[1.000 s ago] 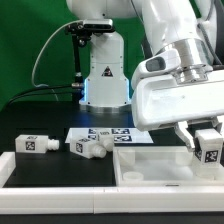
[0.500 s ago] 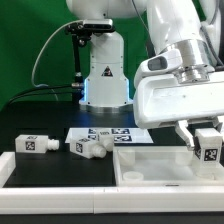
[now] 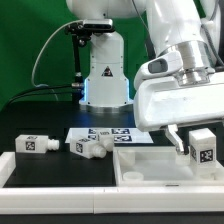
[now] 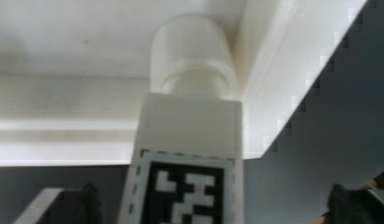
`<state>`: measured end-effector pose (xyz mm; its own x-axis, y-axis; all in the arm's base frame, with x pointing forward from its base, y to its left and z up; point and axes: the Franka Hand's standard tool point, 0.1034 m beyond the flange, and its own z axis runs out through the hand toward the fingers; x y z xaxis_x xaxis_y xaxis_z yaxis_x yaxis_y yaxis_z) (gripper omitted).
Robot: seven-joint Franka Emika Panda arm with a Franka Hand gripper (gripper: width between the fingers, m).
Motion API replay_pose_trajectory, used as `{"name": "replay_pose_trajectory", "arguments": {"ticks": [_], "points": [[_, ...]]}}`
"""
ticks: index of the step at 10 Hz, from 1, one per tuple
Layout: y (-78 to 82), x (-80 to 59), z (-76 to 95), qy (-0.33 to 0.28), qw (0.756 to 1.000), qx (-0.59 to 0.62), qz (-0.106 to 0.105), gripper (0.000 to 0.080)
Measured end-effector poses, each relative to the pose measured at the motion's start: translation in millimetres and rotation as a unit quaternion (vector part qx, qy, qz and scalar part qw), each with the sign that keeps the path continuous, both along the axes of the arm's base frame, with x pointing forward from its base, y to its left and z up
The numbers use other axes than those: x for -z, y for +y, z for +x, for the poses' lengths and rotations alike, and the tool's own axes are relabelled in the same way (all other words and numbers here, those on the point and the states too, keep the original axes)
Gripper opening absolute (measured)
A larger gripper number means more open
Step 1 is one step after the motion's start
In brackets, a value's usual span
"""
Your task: Assemble one leg
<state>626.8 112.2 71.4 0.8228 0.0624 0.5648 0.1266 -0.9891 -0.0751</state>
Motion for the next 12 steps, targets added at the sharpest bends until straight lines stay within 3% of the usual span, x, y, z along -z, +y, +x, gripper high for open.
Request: {"name": "replay_pose_trajectory", "arguments": {"ticks": [2, 4, 6, 12], "points": [[0.1, 1.0, -0.3, 0.010, 1.000, -0.002, 0.002, 0.0648], [-3.9, -15.8, 7.0, 0.054, 0.998, -0.014, 0.010, 0.0649], [-6.6, -22.1, 7.0, 0.116, 0.993, -0.030, 0.020, 0.0649], [-0.6, -22.2, -1.3, 0.297, 0.954, -0.026, 0.044, 0.0649]]}}
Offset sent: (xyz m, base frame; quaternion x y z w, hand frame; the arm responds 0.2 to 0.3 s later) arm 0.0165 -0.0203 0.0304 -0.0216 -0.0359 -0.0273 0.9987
